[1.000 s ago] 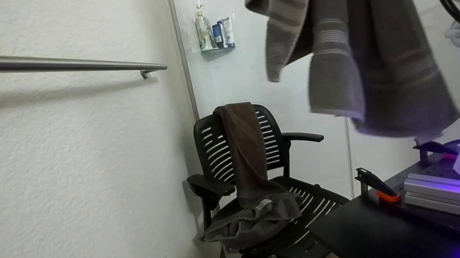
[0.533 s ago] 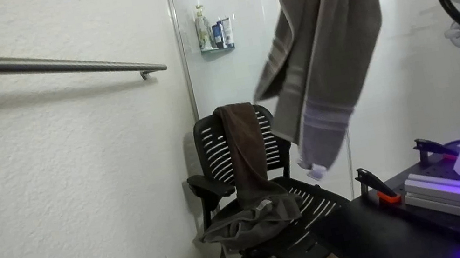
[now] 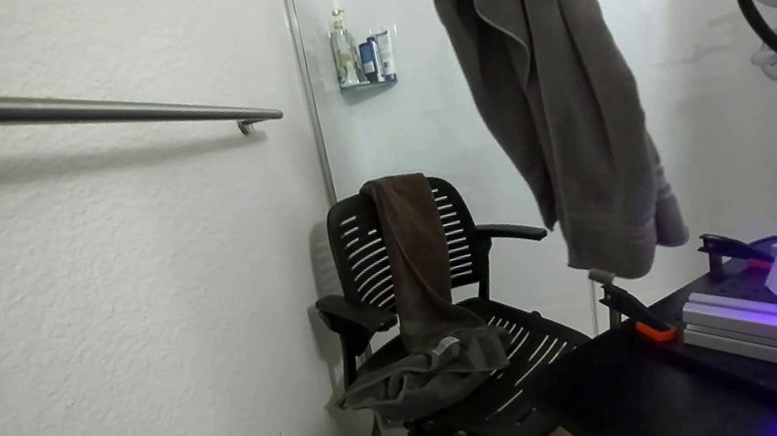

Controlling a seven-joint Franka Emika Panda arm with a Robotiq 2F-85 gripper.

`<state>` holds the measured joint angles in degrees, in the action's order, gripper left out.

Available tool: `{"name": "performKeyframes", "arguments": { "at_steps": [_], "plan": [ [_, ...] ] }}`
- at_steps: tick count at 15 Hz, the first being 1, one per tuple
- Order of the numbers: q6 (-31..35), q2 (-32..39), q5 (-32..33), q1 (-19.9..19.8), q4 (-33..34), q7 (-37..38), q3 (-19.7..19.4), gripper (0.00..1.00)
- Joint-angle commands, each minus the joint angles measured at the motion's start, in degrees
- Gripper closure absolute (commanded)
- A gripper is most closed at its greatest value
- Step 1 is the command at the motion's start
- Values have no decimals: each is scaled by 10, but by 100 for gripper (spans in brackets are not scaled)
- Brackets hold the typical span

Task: Hang the brown towel on the backrest of the black chair, remove the grey towel from the rail and put it on the seat of the black chair

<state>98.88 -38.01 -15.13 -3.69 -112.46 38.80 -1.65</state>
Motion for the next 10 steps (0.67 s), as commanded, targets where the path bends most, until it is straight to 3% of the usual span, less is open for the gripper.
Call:
{"name": "performKeyframes", "arguments": {
  "at_steps": [1, 4, 5, 8, 9, 10],
  "plan": [
    [47, 51, 41, -32, 52, 14, 58, 96],
    [59, 66, 123, -32, 88, 21, 99, 96],
    [51, 57, 91, -17, 44, 16, 76, 83],
    [51, 61, 114, -14, 68, 27, 96, 83],
    [51, 61, 115, -15, 70, 27, 96, 96],
    [40, 55, 122, -16, 61, 26, 99, 96]
  ]
}}
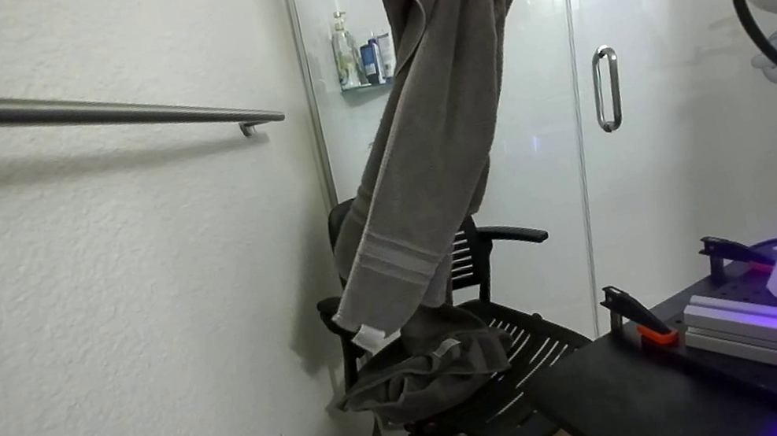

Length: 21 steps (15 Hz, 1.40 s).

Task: Hang the brown towel on the backrest of the black chair, remove the grey towel from the rail and put it on the seat of the black chair

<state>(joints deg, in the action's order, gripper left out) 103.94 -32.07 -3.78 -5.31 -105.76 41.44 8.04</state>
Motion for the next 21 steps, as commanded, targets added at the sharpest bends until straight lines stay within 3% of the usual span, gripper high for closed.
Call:
{"name": "performKeyframes", "arguments": {
  "at_steps": [1, 5, 10, 14, 17, 21],
  "plan": [
    [-5, -4, 13, -2, -14, -1, 0, 96],
    [51, 98, 15, -38, 35, 53, -32, 96],
    [88, 223, -26, -27, 141, 95, -72, 96],
    [76, 281, -164, 4, 189, 76, -87, 96],
    [51, 283, -252, 25, 172, 85, -81, 96],
    [19, 273, -163, 31, 155, 177, -81, 96]
  ]
}}
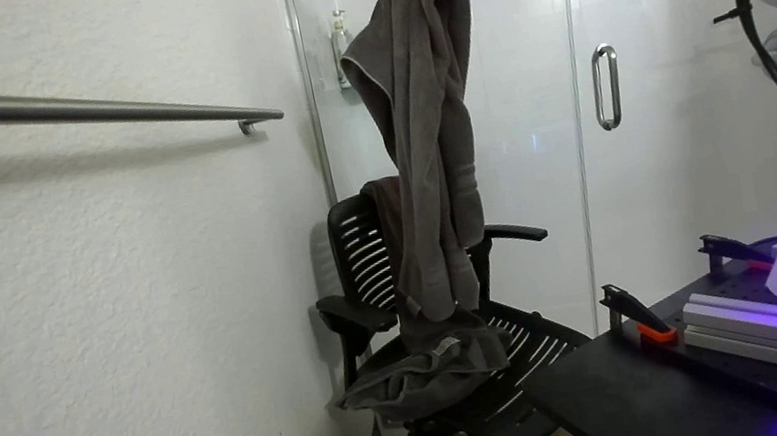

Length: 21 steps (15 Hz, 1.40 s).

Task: Hang the brown towel on the backrest of the black chair, remove the grey towel from the rail and put it on the seat of the black chair

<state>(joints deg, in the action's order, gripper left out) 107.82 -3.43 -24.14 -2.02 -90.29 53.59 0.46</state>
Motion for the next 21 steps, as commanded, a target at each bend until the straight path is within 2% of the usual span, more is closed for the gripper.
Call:
{"name": "performKeyframes", "arguments": {
  "at_steps": [1, 5, 10, 11, 12, 14, 16, 19, 20, 21],
  "plan": [
    [-25, -14, 57, -1, -2, 66, -5, 96],
    [-23, -11, 76, 1, -16, 71, -6, 96],
    [-3, -5, -67, -6, -22, 44, -27, 96],
    [-11, -4, -87, -9, -17, 55, -33, 58],
    [-15, -5, -120, -11, -17, 49, -40, 57],
    [-26, -7, -144, -13, -10, 64, -47, 45],
    [-33, -14, -145, -14, -5, 71, -49, 28],
    [-29, -29, -111, -12, -4, 85, -45, 8],
    [-27, -35, -82, -13, -4, 96, -41, 2],
    [-30, -41, -44, -13, -4, 115, -38, 0]
  ]
}}
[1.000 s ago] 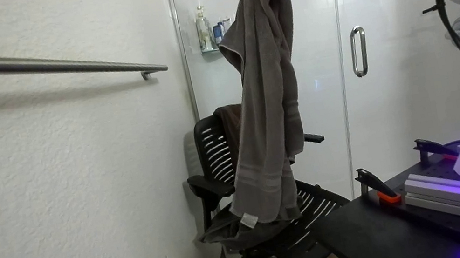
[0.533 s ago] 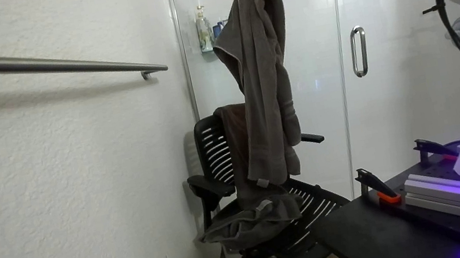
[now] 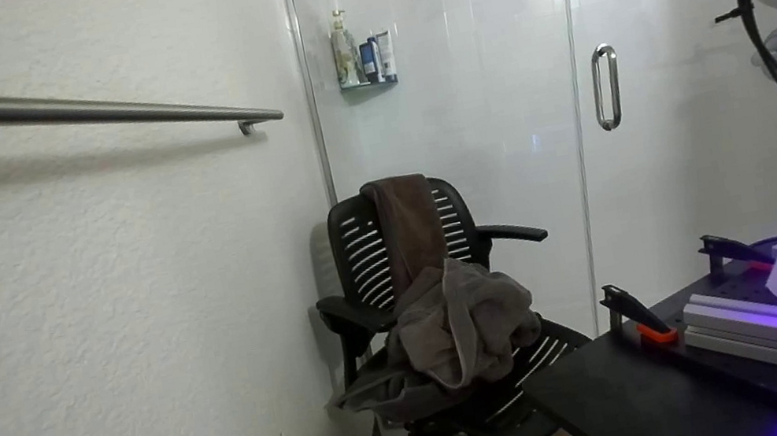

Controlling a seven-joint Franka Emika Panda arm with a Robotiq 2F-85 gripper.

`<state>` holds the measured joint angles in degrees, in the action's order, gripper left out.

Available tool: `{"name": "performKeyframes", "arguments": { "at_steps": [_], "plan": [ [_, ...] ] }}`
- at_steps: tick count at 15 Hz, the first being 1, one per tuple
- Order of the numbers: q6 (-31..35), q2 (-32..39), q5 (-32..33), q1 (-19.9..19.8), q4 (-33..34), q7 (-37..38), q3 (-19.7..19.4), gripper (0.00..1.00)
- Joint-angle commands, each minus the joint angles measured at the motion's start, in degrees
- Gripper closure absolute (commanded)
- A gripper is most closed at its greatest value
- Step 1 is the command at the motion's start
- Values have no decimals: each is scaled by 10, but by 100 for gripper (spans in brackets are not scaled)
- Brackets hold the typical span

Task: Hang the brown towel on the backrest of the black chair, remove the grey towel from the rail and put it on the seat of the black chair

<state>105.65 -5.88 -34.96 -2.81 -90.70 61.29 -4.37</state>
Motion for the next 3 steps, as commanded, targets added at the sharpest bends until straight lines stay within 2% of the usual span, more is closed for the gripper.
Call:
{"name": "performKeyframes", "arguments": {
  "at_steps": [1, 2, 3],
  "plan": [
    [-12, -24, 97, -5, -3, 44, 13, 0],
    [-3, -9, 58, -2, 4, 24, 6, 5],
    [-4, -14, 78, -2, 4, 32, 8, 0]
  ]
}}
